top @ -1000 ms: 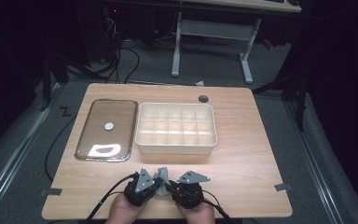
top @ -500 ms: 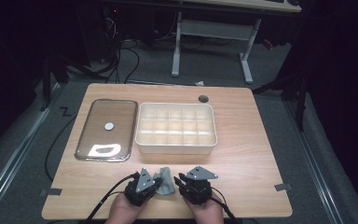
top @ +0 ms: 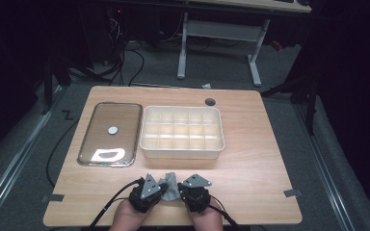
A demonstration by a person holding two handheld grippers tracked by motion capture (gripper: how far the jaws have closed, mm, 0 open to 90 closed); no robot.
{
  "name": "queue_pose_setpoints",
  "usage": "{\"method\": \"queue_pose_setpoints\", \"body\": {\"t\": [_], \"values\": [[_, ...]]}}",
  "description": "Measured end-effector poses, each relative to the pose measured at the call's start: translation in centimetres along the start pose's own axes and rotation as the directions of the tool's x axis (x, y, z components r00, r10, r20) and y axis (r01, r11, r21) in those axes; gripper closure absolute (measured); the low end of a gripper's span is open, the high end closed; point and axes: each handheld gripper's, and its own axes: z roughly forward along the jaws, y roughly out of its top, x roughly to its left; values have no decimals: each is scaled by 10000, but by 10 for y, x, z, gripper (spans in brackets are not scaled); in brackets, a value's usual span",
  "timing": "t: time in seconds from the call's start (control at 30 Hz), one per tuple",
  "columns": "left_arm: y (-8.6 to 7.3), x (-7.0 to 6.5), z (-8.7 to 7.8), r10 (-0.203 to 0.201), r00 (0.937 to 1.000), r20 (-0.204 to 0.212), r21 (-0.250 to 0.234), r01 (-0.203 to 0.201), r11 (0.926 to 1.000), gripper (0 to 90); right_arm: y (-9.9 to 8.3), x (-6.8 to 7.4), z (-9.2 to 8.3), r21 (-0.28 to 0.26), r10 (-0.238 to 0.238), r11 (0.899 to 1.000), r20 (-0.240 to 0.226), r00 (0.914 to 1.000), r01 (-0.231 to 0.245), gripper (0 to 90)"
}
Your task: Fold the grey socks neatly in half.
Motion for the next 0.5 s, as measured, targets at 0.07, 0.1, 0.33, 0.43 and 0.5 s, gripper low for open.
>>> {"method": "queue_pose_setpoints", "body": {"t": [0.07, 0.1, 0.33, 0.43, 0.5], "values": [[0, 0, 0, 26, 10000, -18, 22, -26, 10000, 856, 1, 6, 0, -46, -90, 9999, -287, 9995, 89, 900], [0, 0, 0, 32, 10000, -36, 22, -32, 10000, 856, 1, 6, 0, -46, -90, 9999, -287, 9995, 89, 900], [0, -4, 0, 169, 9993, -323, 20, -169, 9999, 855, 13, 22, -11, -635, -801, 9951, -603, 9950, 762, 900], [0, -4, 0, 188, 9992, -350, 15, -188, 9998, 855, 16, 24, -10, -544, -994, 9939, -576, 9934, 963, 900], [0, -3, 0, 85, 9996, -260, -2, -85, 10000, 853, 16, 23, -10, -447, -966, 9946, -624, 9934, 939, 900]]}}
